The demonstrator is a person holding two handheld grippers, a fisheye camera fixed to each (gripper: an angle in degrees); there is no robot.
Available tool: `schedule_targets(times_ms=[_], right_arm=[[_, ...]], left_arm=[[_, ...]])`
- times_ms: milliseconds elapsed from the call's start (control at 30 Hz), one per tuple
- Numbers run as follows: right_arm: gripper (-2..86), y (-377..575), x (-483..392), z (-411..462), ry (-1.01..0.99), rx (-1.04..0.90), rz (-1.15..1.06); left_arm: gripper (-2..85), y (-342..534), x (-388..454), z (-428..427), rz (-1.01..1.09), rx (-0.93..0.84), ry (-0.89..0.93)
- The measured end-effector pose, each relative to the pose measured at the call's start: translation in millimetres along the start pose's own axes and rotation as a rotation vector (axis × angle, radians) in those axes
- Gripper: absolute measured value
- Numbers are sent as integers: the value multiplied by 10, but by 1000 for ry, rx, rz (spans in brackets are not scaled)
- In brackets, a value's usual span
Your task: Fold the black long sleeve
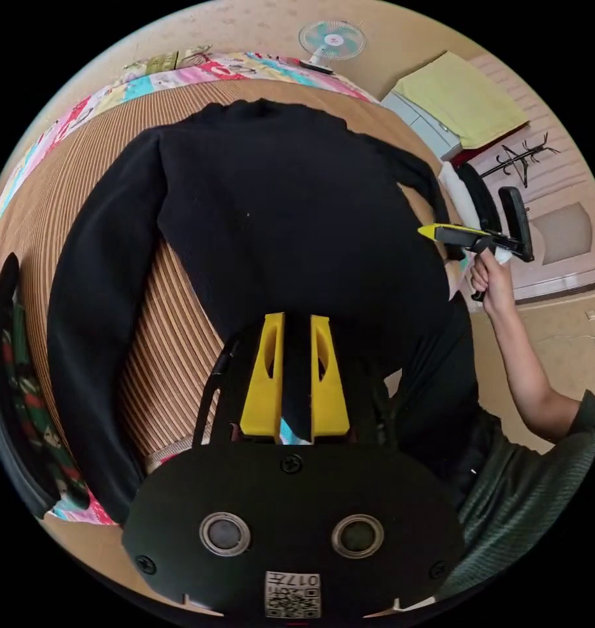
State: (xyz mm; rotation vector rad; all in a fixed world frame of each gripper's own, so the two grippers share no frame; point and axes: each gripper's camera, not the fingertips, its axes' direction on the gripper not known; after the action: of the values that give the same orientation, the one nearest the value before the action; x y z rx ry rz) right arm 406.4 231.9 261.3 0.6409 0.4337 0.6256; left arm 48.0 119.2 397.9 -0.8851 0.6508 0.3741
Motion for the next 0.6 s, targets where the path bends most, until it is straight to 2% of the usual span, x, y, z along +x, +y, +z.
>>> schedule_targets(times_ms=[33,67,100,133,167,200,267,300,367,433,500,600], right_arm=[[8,104,-27,34,10,39,-6],[8,325,-59,14,14,128,-16],[7,455,-47,27,-12,136,-10],[7,501,-27,26,-28,140,0],[6,578,39,1,-72,149,37],[6,627,121,-6,-122,152,77],[5,664,252,18,-201,152,118],[5,681,334,26,-246,160,137],[5,676,419,41,-286,151,151],[5,654,443,33,-285,133,147],[7,614,381,-6,-225,100,119],[10,597,194,-122,-157,97,80]], left_arm=[[43,178,14,-71,15,83,-9],[30,314,-33,-173,-29,92,-25],[26,388,-60,-251,-44,114,-15],[17,594,-133,-465,-102,210,-22],[14,873,-227,-723,-179,346,-60],[12,1014,-292,-844,-228,401,-84],[34,1518,-689,-1192,-492,501,-152],[49,1645,-817,-1244,-569,513,-152],[146,2115,-1300,-1294,-847,530,-140],[155,2327,-1566,-1215,-985,473,-146],[134,2399,-1712,-1109,-1007,429,-128],[67,2347,-1851,-1158,-928,326,-117]])
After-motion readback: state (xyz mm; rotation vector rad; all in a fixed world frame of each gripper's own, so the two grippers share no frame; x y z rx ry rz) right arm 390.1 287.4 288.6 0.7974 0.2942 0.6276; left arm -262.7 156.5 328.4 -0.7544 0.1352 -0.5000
